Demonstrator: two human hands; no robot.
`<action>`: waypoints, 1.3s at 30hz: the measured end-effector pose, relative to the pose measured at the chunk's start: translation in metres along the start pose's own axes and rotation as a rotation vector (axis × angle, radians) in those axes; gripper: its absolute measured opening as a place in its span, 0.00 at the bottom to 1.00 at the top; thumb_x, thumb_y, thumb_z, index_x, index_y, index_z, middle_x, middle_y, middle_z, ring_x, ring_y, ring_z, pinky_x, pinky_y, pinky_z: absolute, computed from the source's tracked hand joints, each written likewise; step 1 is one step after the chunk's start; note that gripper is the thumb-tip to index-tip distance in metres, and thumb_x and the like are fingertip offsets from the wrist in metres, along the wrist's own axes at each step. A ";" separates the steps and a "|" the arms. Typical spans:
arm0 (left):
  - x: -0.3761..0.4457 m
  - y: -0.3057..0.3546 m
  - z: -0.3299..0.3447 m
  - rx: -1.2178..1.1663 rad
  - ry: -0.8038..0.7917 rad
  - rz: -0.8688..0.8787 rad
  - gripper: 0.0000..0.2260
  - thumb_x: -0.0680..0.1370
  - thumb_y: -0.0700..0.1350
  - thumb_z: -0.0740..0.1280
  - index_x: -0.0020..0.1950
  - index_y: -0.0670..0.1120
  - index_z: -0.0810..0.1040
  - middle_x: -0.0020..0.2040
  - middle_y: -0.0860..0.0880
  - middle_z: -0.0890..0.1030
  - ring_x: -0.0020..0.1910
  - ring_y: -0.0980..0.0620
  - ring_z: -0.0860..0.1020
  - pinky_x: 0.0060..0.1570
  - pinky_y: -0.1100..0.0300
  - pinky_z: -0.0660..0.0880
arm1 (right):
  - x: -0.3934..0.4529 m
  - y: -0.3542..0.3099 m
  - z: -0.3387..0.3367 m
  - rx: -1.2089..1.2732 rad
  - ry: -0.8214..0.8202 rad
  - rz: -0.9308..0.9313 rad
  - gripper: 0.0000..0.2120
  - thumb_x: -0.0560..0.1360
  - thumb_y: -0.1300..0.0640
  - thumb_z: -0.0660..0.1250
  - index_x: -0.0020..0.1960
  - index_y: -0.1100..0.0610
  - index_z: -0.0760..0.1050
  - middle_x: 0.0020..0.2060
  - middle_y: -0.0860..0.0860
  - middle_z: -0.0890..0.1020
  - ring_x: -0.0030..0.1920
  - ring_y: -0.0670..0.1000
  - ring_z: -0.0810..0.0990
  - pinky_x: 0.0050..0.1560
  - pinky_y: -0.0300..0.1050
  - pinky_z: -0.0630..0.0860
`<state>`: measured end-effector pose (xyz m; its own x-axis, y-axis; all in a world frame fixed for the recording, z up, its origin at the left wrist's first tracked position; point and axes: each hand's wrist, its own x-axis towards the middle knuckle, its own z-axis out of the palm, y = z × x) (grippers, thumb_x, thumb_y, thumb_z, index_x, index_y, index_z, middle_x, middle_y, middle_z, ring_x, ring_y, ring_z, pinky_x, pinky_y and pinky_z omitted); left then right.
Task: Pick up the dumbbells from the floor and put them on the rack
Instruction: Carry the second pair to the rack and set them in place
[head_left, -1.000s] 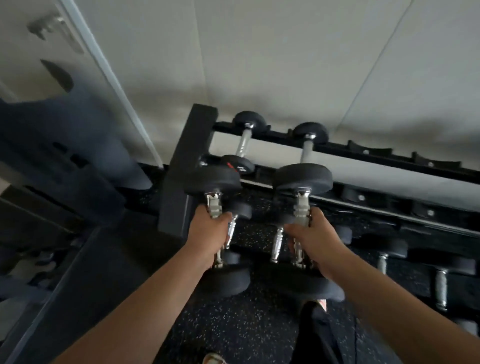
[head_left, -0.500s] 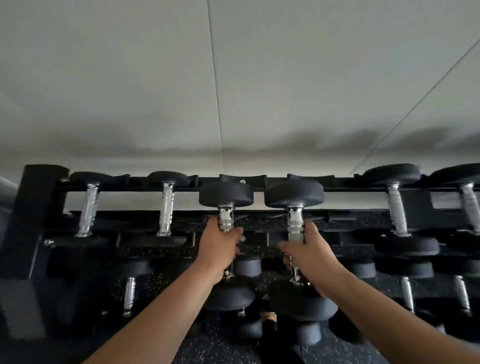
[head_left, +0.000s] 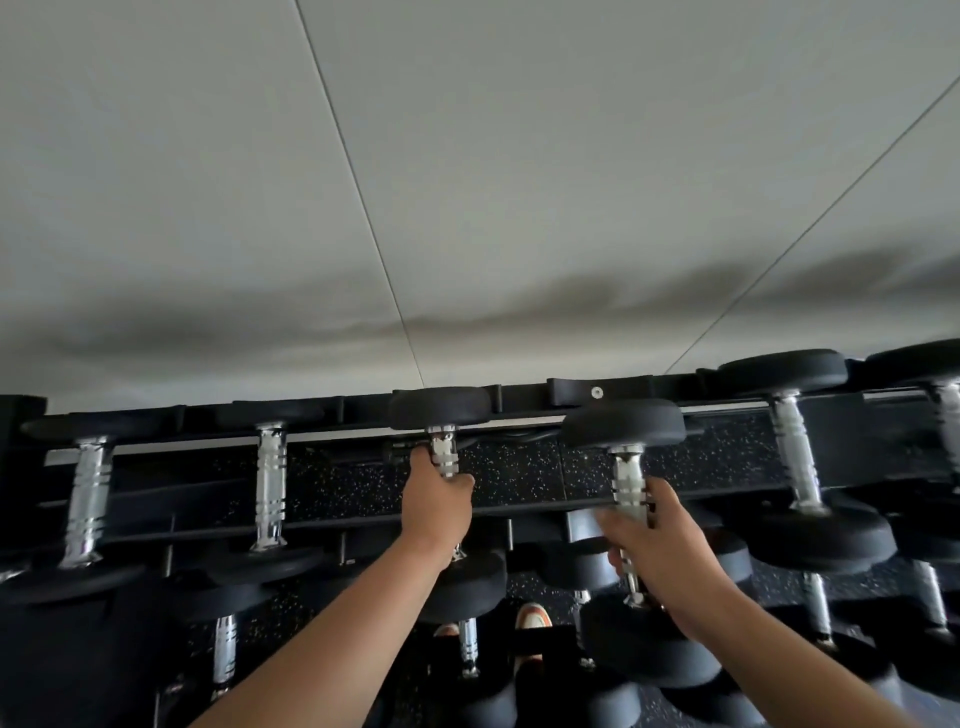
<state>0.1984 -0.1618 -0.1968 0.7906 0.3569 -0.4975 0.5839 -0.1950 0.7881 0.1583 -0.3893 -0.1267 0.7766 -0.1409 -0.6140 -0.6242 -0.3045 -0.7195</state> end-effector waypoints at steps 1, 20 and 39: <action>0.003 0.000 0.001 0.005 -0.001 -0.010 0.12 0.74 0.36 0.67 0.55 0.45 0.70 0.40 0.44 0.78 0.32 0.46 0.76 0.35 0.42 0.77 | 0.002 0.002 0.001 0.009 0.008 0.005 0.09 0.74 0.55 0.71 0.49 0.47 0.72 0.36 0.54 0.81 0.28 0.47 0.79 0.30 0.44 0.77; 0.024 -0.002 0.022 0.133 0.067 0.127 0.21 0.78 0.38 0.65 0.70 0.41 0.63 0.39 0.41 0.79 0.30 0.45 0.77 0.30 0.50 0.73 | 0.064 0.010 -0.010 -0.028 0.091 -0.012 0.09 0.74 0.55 0.69 0.49 0.47 0.70 0.36 0.57 0.82 0.30 0.53 0.79 0.31 0.52 0.79; 0.015 0.009 0.035 0.391 0.155 0.124 0.25 0.80 0.37 0.60 0.74 0.41 0.55 0.62 0.33 0.71 0.44 0.40 0.80 0.42 0.49 0.80 | 0.117 0.016 0.004 -0.197 0.029 -0.023 0.14 0.79 0.51 0.65 0.54 0.47 0.59 0.41 0.53 0.81 0.37 0.53 0.82 0.32 0.52 0.81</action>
<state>0.2222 -0.1898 -0.2097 0.8396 0.4363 -0.3235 0.5356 -0.5658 0.6269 0.2394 -0.4073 -0.2113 0.7941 -0.1580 -0.5869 -0.5799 -0.4861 -0.6538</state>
